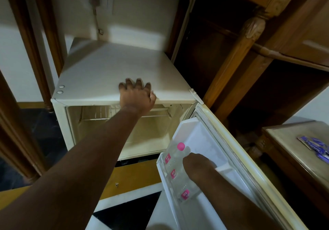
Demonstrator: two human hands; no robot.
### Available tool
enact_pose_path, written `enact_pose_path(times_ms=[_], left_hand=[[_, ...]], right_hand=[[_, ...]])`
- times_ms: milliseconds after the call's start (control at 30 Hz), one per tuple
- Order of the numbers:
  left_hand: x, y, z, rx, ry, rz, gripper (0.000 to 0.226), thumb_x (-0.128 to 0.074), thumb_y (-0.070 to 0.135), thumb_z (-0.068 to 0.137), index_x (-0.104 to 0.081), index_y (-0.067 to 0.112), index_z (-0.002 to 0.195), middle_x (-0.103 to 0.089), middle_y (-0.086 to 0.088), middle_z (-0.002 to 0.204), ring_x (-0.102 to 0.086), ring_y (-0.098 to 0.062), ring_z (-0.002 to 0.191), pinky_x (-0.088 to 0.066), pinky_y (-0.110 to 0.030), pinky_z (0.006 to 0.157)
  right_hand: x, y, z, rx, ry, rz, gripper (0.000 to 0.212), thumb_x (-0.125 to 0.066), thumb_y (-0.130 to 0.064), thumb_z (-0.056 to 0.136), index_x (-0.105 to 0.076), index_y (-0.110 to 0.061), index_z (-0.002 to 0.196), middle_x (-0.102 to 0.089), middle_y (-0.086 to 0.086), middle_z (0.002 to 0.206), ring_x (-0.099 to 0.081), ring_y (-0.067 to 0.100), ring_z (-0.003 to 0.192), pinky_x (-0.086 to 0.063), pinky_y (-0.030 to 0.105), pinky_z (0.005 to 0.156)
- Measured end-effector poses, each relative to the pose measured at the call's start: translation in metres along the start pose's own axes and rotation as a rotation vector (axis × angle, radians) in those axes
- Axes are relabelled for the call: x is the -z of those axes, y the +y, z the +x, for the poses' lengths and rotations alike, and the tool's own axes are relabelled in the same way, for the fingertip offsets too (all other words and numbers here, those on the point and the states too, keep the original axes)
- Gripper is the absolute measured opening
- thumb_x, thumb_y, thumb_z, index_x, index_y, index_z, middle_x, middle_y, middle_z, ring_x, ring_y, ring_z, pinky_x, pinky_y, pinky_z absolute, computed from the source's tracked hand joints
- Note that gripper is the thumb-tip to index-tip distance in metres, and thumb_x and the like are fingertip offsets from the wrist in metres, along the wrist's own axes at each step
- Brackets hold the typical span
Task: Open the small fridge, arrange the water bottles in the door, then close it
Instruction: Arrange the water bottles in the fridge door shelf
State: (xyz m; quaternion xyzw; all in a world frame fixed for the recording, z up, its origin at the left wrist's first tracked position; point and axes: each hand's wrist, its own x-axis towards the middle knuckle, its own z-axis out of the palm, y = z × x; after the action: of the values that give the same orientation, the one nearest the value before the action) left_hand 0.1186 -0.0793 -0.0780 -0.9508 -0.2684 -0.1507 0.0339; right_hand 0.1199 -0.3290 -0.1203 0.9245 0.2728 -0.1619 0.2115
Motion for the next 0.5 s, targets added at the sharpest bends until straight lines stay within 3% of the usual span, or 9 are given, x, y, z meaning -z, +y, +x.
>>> enact_pose_path(times_ms=[200, 267, 367, 433, 500], left_hand=[[0.0, -0.001, 0.0, -0.01, -0.023, -0.006, 0.061, -0.022, 0.05, 0.096, -0.046, 0.018, 0.142, -0.047, -0.017, 0.146, -0.039, -0.048, 0.133, -0.034, -0.053, 0.099], [-0.001, -0.001, 0.0, -0.016, -0.026, -0.008, 0.06, -0.023, 0.05, 0.096, -0.046, 0.019, 0.141, -0.047, -0.017, 0.145, -0.039, -0.048, 0.132, -0.034, -0.053, 0.1], [-0.001, -0.002, 0.002, -0.023, -0.021, 0.001, 0.06, -0.022, 0.051, 0.096, -0.046, 0.019, 0.142, -0.047, -0.017, 0.145, -0.04, -0.047, 0.131, -0.034, -0.053, 0.1], [-0.001, -0.004, 0.001, -0.029, -0.026, 0.005, 0.061, -0.021, 0.052, 0.096, -0.046, 0.019, 0.141, -0.048, -0.017, 0.142, -0.042, -0.047, 0.129, -0.036, -0.053, 0.097], [-0.001, -0.003, 0.0, -0.039, -0.03, 0.007, 0.062, -0.021, 0.053, 0.096, -0.046, 0.019, 0.141, -0.048, -0.017, 0.142, -0.042, -0.046, 0.128, -0.036, -0.052, 0.097]], right_hand=[[0.023, 0.022, -0.006, 0.062, 0.138, 0.188, 0.018, -0.058, -0.015, 0.092, -0.062, -0.011, 0.109, -0.066, 0.009, 0.1, -0.066, 0.028, 0.088, -0.056, 0.036, 0.077], [0.028, 0.036, -0.009, 0.122, 0.37, 0.191, 0.022, -0.064, -0.024, 0.089, -0.061, -0.017, 0.11, -0.068, 0.006, 0.101, -0.066, 0.024, 0.089, -0.057, 0.038, 0.081], [0.033, 0.063, -0.009, 0.172, 0.818, -0.032, 0.048, -0.072, -0.041, 0.08, -0.06, -0.017, 0.119, -0.063, 0.012, 0.126, -0.056, 0.034, 0.122, -0.051, 0.052, 0.091], [0.034, 0.081, -0.013, 0.128, 0.768, -0.084, 0.071, -0.065, -0.057, 0.079, -0.046, -0.019, 0.136, -0.044, 0.014, 0.147, -0.032, 0.04, 0.14, -0.038, 0.061, 0.102], [0.025, 0.098, -0.012, 0.058, 0.616, -0.071, 0.089, -0.05, -0.072, 0.079, -0.024, -0.023, 0.148, -0.021, 0.013, 0.16, -0.014, 0.041, 0.146, -0.025, 0.065, 0.109]])
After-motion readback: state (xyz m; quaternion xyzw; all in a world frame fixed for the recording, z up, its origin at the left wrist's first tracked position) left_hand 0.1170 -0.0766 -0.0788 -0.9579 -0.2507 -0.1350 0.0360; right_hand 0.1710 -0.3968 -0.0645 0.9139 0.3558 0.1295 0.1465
